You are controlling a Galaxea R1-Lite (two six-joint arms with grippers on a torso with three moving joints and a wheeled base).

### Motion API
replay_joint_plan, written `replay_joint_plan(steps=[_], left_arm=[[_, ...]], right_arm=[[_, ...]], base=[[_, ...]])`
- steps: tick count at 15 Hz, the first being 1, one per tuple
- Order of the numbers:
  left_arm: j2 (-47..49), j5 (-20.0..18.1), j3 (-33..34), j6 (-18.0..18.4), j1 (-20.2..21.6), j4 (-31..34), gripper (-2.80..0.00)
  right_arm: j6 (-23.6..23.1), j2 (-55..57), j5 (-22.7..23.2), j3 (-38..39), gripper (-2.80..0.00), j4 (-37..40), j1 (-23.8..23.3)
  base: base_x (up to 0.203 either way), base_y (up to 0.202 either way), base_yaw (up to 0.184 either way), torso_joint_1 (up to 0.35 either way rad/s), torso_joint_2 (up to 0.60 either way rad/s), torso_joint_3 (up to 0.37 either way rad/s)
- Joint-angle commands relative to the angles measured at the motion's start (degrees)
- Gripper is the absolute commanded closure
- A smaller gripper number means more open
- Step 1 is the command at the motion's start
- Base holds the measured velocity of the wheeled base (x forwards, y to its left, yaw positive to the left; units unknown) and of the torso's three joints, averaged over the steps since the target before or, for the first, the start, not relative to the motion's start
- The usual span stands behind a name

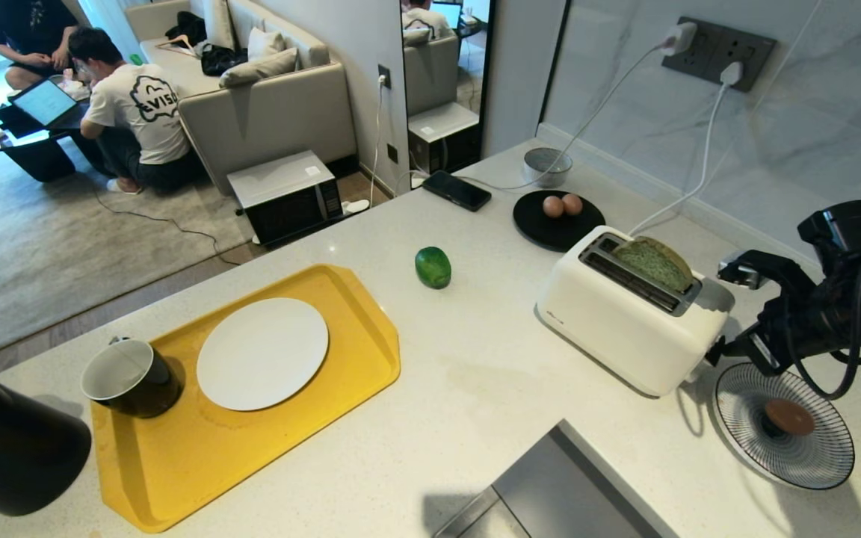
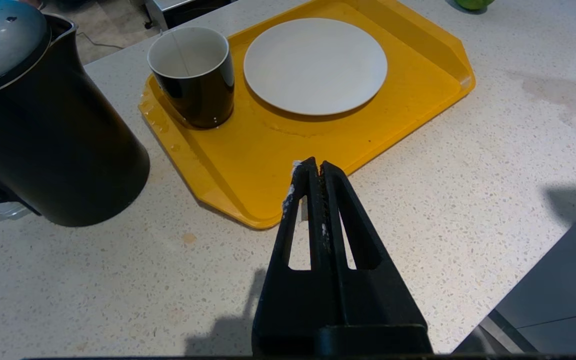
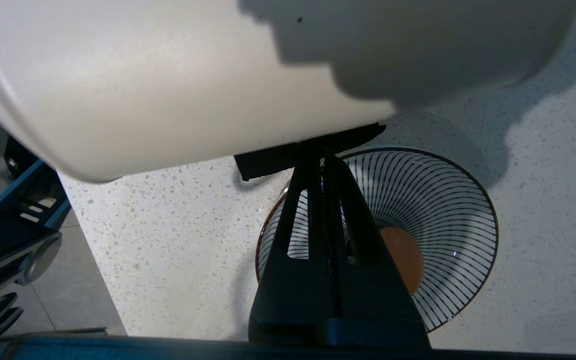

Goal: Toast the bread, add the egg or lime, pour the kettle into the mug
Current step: Use a bread toaster, then put the baked bread on a plate

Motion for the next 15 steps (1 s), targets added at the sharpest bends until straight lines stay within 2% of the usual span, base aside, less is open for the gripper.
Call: replay_joint_plan(steps=[1, 7, 12, 15], left_arm=[[0.09, 0.02, 0.01, 0.02, 0.04, -0.03, 0.0], [0.09, 0.02, 0.01, 0.02, 0.04, -0.03, 0.0], [0.09, 0.02, 0.01, 0.02, 0.04, -0.03, 0.0], [0.09, 0.02, 0.01, 0.02, 0.04, -0.03, 0.0]], right_arm=[[-0.12, -4.48, 0.21, 0.6, 0.0, 0.14, -1.32], [-0.08, -15.12, 0.21, 4.46, 0.0, 0.09, -4.33], [-0.02, -20.89, -1.33, 2.95, 0.0, -0.59, -5.22], [0.09, -20.92, -1.61, 2.45, 0.0, -7.34, -5.04]], base=[[0.0, 0.0, 0.0, 0.0, 0.0, 0.0], [0.0, 0.0, 0.0, 0.0, 0.0, 0.0], [0.0, 0.0, 0.0, 0.0, 0.0, 0.0], [0.0, 0.0, 0.0, 0.0, 0.0, 0.0]])
